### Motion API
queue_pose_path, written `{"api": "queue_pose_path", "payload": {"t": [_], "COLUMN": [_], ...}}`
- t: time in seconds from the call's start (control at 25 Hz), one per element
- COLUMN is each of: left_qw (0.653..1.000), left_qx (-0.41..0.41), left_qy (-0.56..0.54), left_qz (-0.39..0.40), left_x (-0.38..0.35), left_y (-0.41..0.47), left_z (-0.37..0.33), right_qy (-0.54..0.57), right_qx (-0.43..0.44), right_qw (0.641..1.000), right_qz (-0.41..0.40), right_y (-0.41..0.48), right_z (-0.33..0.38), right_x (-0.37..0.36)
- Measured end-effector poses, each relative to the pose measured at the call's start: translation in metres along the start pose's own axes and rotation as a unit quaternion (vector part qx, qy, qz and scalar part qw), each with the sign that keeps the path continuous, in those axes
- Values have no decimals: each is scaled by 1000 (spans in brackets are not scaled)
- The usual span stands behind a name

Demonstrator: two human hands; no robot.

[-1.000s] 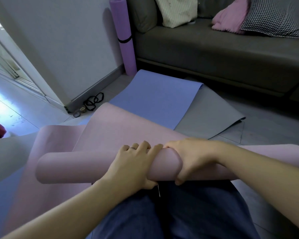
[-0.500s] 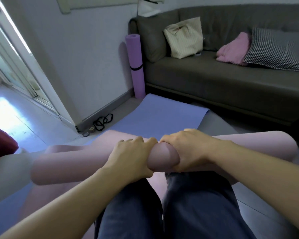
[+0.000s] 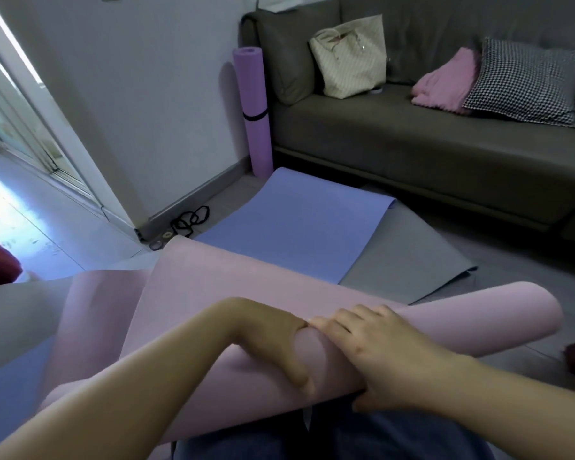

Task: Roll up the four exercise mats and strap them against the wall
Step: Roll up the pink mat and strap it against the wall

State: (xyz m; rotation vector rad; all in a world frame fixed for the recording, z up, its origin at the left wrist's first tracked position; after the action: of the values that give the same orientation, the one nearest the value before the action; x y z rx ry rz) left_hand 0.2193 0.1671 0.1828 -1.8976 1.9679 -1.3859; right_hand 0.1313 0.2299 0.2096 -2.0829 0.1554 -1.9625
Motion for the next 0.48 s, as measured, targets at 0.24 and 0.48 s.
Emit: {"api": "queue_pose_path", "payload": {"t": [0.24,0.48], "left_qw": [952,872], "left_qx": [28,-6], "left_qy": [235,340], "left_qz": [-196,-352], "left_x": [-1,-15], "left_y": [-25,-52], "left_z": [2,7], "right_qy": [74,68], "right_qx": [-17,-18], "right_qw": [989,948], "right_qz": [124,312], "right_y": [37,65], "right_z": [-9,1], "right_x": [-4,4]}}
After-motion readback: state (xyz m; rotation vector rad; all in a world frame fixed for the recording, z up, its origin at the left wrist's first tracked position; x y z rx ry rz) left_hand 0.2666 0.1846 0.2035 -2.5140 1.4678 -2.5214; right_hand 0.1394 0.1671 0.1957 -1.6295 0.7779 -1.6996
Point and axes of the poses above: each hand's wrist, its own y-axis towards the middle knuckle, its own x-axis out of the back of the hand, z = x × y, the point moved 7 cm from there along y, towards the middle knuckle, and after that the axes turned 13 degrees about -x, right-handed, at the moved point
